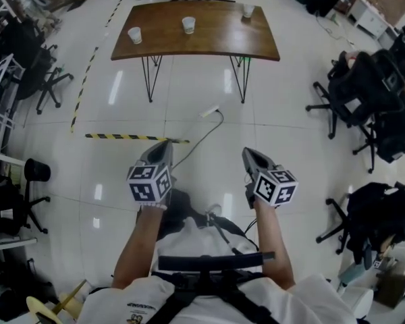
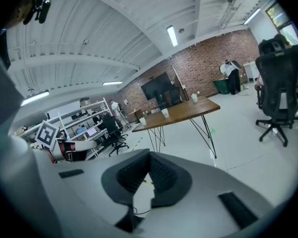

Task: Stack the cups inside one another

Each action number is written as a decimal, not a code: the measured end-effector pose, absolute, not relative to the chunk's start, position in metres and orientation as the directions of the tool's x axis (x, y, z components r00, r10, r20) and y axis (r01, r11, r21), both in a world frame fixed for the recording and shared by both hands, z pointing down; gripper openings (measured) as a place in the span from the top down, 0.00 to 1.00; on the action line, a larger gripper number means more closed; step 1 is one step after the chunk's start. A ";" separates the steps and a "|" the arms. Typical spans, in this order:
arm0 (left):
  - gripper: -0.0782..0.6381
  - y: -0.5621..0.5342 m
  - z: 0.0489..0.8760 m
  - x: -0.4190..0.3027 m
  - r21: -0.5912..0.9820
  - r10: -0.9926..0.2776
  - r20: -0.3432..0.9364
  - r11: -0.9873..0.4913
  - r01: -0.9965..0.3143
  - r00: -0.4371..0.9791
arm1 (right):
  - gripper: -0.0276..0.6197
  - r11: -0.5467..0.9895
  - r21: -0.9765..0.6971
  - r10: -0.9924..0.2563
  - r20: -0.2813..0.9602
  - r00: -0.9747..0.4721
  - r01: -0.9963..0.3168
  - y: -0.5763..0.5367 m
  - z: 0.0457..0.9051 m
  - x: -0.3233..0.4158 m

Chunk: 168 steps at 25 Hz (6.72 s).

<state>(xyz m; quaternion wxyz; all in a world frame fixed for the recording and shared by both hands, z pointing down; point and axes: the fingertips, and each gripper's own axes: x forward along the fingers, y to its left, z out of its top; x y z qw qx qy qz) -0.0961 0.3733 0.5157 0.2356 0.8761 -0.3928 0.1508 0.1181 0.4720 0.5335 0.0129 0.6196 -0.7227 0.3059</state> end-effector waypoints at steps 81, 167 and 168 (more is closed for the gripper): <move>0.90 -0.245 0.586 -0.169 0.398 -0.712 0.544 -0.247 -0.883 0.445 | 0.72 0.454 -0.307 -0.612 0.575 -0.543 -0.836 -0.359 0.628 -0.077; 0.90 -0.246 0.566 -0.042 0.408 -0.554 0.510 -0.518 -0.752 0.658 | 0.91 -0.031 -0.175 -0.804 0.589 -0.079 -0.984 -0.317 0.590 0.225; 0.90 -0.247 0.566 -0.042 0.409 -0.553 0.510 -0.517 -0.752 0.658 | 0.91 -0.032 -0.176 -0.801 0.593 -0.080 -0.984 -0.317 0.592 0.225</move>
